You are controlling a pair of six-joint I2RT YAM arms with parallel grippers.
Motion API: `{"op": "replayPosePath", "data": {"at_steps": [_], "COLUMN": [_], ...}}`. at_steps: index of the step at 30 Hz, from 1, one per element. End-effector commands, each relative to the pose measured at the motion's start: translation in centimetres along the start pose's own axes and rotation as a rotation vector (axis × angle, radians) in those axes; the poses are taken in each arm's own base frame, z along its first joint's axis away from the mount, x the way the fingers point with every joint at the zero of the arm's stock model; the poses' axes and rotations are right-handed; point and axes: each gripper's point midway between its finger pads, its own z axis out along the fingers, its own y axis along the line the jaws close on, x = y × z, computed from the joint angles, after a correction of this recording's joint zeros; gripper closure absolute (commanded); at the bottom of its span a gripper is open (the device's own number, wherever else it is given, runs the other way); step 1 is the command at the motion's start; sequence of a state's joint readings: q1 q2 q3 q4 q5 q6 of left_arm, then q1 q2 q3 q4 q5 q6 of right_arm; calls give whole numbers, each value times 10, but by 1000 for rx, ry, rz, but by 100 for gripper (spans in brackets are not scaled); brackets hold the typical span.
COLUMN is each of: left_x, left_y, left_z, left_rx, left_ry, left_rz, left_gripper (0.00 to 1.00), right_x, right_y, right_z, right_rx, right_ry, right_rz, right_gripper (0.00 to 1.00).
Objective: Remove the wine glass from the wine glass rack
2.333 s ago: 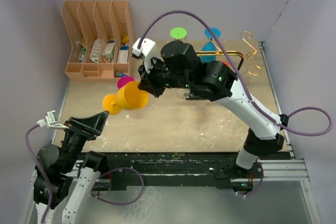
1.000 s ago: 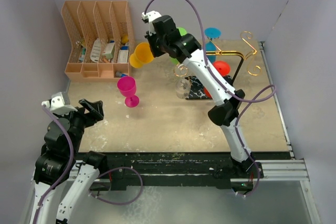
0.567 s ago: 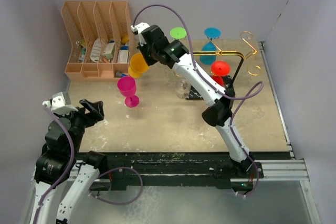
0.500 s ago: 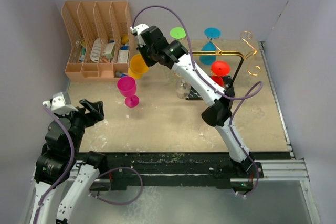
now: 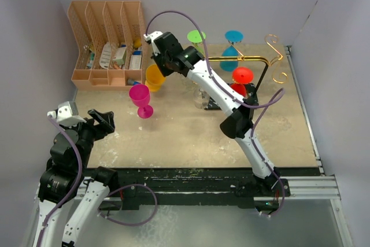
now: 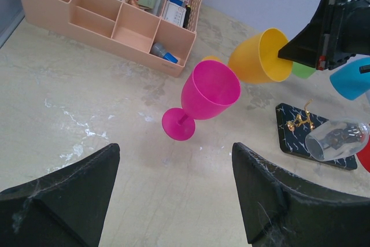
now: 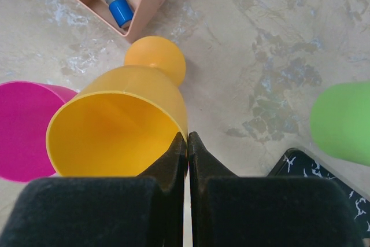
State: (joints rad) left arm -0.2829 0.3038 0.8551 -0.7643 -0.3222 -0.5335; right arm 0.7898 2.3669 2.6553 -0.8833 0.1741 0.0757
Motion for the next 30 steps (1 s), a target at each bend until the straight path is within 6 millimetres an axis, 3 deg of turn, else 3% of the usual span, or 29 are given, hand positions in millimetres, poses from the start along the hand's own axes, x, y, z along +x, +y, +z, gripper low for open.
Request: {"op": "replayPosePath", "data": {"at_steps": [1,13,30], "left_x": [-10,-10,-10], "left_y": [-6,-7,-6], "left_z": [2,3,4], "left_rx": [23,24,20], "left_ry": [-38,-35,-35], "left_rz": [1,3,3], "left_gripper": [19,19,19], "right_x": [3,19,21], "right_y": [-4,-3,1], "right_z": [6,24,29], "right_rx": [21,30,12], "right_ry": [6,53,53], "right_rz": [2,-8,-7], "right_gripper": [100,100,94]}}
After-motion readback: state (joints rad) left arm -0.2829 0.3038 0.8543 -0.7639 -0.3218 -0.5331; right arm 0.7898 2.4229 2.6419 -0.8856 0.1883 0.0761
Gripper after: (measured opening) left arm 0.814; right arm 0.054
